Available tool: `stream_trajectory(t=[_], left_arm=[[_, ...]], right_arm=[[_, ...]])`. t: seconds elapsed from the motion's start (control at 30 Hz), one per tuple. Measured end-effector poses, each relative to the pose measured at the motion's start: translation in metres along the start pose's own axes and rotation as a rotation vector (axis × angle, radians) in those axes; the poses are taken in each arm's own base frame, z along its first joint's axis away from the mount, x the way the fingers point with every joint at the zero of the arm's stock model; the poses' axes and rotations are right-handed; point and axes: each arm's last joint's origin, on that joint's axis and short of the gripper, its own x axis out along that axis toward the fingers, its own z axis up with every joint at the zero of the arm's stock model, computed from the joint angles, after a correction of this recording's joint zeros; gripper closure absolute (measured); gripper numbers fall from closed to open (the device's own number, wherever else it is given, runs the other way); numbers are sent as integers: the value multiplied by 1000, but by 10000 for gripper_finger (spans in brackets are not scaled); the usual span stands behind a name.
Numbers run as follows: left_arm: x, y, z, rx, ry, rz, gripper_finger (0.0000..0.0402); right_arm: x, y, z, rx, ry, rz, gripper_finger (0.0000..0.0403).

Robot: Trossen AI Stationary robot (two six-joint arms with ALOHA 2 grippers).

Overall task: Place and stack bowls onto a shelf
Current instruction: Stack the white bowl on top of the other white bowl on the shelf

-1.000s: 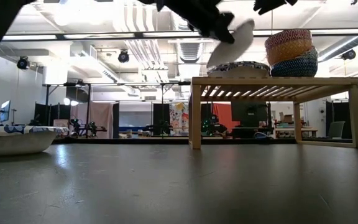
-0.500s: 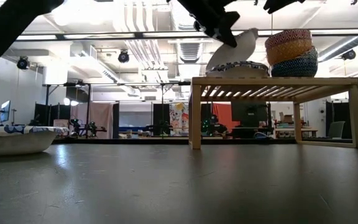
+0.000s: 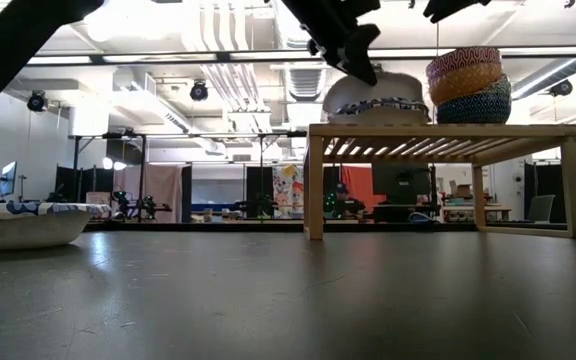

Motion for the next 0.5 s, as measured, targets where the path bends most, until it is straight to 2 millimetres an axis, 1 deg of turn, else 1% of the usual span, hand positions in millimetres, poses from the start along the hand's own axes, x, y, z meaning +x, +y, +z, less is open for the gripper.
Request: stream_trajectory(t=[0.2, 0.3, 0.4, 0.5], left_arm=[[-16, 6, 7, -39, 33, -18, 255], [-26, 6, 13, -53, 22, -74, 232], [-33, 5, 18, -62, -12, -154, 215], [-35, 4, 20, -60, -19, -178, 205]], right_arm=[[0, 0, 0, -10, 0, 0, 229], [2, 0, 0, -19, 4, 0, 229], [4, 0, 1, -21, 10, 1, 229], [5, 1, 1, -21, 14, 2, 229]])
